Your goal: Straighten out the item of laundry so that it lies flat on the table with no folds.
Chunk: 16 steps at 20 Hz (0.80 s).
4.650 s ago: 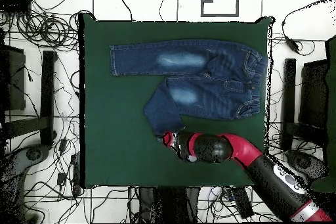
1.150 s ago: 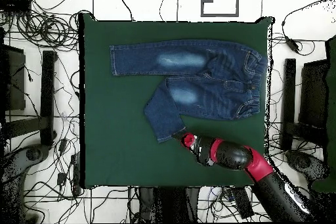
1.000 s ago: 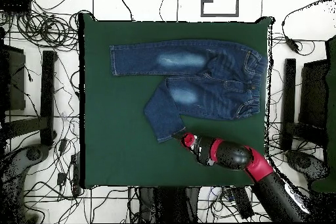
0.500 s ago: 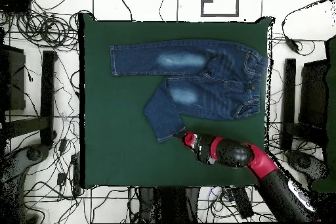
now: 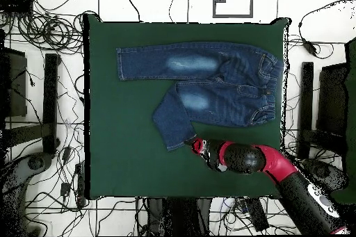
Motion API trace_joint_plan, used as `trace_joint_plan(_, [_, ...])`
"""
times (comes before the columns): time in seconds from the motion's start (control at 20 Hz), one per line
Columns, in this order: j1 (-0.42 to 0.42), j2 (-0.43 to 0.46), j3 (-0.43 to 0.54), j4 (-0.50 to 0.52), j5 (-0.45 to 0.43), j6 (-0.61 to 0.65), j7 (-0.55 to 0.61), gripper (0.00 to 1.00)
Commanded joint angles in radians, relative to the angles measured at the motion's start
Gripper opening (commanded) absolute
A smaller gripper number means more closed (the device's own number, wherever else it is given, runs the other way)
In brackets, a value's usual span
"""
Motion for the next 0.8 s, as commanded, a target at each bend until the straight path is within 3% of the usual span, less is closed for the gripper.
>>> trace_joint_plan(0.05, [0.081,-0.022,-0.112,-0.158,-0.128,-0.064,-0.102,1.0])
trace_joint_plan(0.8, [0.164,0.013,-0.197,-0.169,-0.169,-0.249,0.04,1.0])
